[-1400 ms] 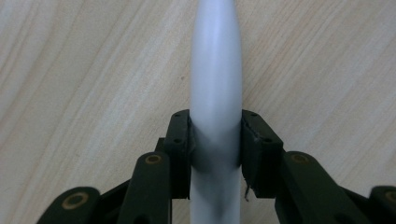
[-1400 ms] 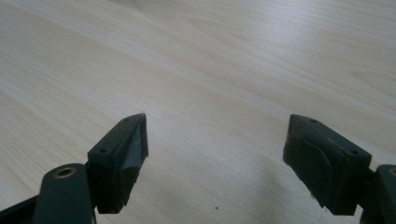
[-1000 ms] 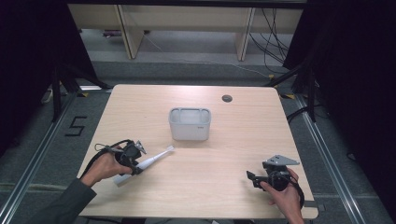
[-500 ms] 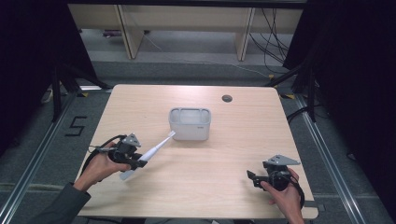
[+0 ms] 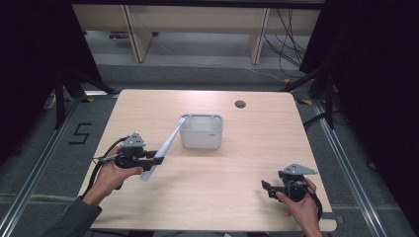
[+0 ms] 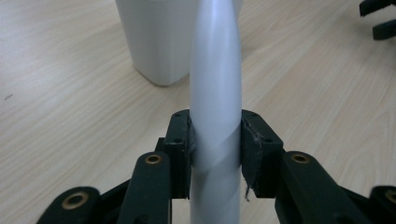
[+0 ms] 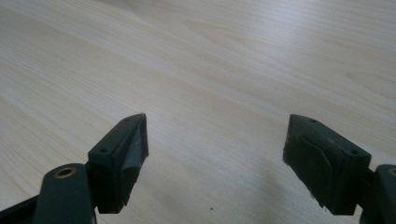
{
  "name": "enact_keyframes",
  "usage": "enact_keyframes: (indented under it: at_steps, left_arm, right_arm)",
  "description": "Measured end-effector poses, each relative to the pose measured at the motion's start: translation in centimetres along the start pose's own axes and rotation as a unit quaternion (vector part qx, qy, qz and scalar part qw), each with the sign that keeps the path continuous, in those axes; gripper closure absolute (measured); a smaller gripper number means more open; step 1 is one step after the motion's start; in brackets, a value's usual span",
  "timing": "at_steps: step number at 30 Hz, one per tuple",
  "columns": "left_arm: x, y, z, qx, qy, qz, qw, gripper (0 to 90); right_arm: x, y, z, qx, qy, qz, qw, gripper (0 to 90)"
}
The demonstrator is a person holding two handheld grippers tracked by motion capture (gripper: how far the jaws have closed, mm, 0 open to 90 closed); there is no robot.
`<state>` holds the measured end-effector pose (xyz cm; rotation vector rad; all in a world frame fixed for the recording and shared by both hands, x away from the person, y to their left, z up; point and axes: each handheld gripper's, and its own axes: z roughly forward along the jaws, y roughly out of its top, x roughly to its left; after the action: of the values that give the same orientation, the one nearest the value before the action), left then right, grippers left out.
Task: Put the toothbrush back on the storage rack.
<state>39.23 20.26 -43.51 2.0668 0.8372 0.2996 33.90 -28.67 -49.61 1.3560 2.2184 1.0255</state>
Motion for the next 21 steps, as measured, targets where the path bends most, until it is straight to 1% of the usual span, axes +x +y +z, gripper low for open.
enact_keyframes:
  at_steps: [1, 2, 3, 5, 6, 7, 8, 9, 10, 12, 13, 14, 15, 16, 17, 18, 19, 20, 21]
  left_arm:
    - [-0.2, 0.1, 0.2, -0.009, -0.002, -0.006, 0.9999, 66.3]
    - [-0.2, 0.2, 0.1, -0.009, 0.000, 0.003, 1.0000, 66.3]
    - [-0.4, 0.3, 0.3, -0.022, -0.002, -0.008, 0.9997, 66.3]
    - [-0.4, 0.6, 0.4, -0.029, 0.002, -0.005, 0.9996, 66.3]
    - [-0.4, 0.7, 0.5, -0.036, 0.006, -0.007, 0.9993, 66.3]
    - [-0.4, 0.8, 0.5, -0.044, 0.004, -0.007, 0.9990, 66.3]
    - [-0.4, 1.0, 0.5, -0.047, 0.006, -0.011, 0.9988, 66.3]
    - [-0.4, 1.1, 0.6, -0.054, 0.006, -0.009, 0.9985, 66.3]
    - [-0.4, 1.3, 0.6, -0.056, 0.010, -0.009, 0.9984, 66.3]
    - [-0.4, 1.7, 0.8, -0.068, 0.008, -0.011, 0.9976, 66.3]
    - [-0.4, 1.8, 0.8, -0.077, 0.013, -0.014, 0.9969, 66.3]
    - [-0.4, 2.0, 1.0, -0.085, 0.009, -0.019, 0.9962, 66.3]
    - [-0.4, 2.2, 1.1, -0.087, 0.008, -0.020, 0.9960, 66.3]
    - [-0.4, 2.4, 1.2, -0.086, 0.013, -0.017, 0.9960, 66.3]
    - [-0.4, 2.5, 1.3, -0.090, 0.014, -0.019, 0.9956, 66.3]
    - [-0.4, 2.7, 1.3, -0.093, 0.015, -0.019, 0.9954, 66.3]
    - [-0.4, 2.9, 1.5, -0.098, 0.015, -0.020, 0.9949, 66.3]
    - [-0.4, 3.1, 1.6, -0.104, 0.009, -0.023, 0.9943, 66.3]
    - [-0.3, 3.2, 1.7, -0.109, 0.013, -0.024, 0.9936, 66.3]
  right_arm:
    - [-0.1, 0.0, 0.0, 0.000, 0.001, -0.002, 1.0000, 22.7]
    - [-0.1, 0.0, 0.0, -0.001, 0.000, -0.003, 1.0000, 22.7]
    - [-0.1, 0.0, 0.0, -0.001, 0.001, -0.003, 1.0000, 22.7]
    - [-0.2, 0.0, 0.0, -0.003, 0.000, -0.003, 1.0000, 22.6]
    - [-0.2, 0.0, 0.0, -0.003, 0.000, -0.003, 1.0000, 22.6]
    - [-0.2, 0.0, 0.0, -0.004, 0.000, -0.005, 1.0000, 22.6]
    - [-0.2, 0.0, 0.0, -0.004, 0.001, -0.005, 1.0000, 22.6]
    - [-0.2, 0.0, 0.0, -0.003, 0.000, -0.005, 1.0000, 22.6]
    - [-0.2, 0.0, 0.0, -0.003, 0.000, -0.004, 1.0000, 22.6]
    - [-0.2, 0.0, 0.0, -0.001, 0.000, -0.004, 1.0000, 22.6]
    - [0.2, 0.0, -0.1, 0.004, 0.003, 0.020, 0.9998, 22.7]
    - [0.1, 0.0, 0.0, 0.000, 0.001, 0.013, 0.9999, 22.6]
    - [0.1, 0.0, 0.1, 0.000, 0.002, 0.008, 1.0000, 22.6]
    - [0.1, 0.0, 0.0, 0.004, 0.004, 0.010, 0.9999, 22.6]
    - [0.0, 0.0, 0.1, 0.002, 0.002, 0.007, 1.0000, 22.7]
    - [0.1, 0.0, 0.0, 0.004, 0.005, 0.012, 0.9999, 22.6]
    - [0.0, 0.0, 0.1, 0.001, 0.003, 0.006, 1.0000, 22.6]
    - [0.1, 0.0, 0.1, 0.004, 0.006, 0.012, 0.9999, 22.6]
    - [0.1, 0.0, 0.0, 0.005, 0.006, 0.014, 0.9999, 22.6]
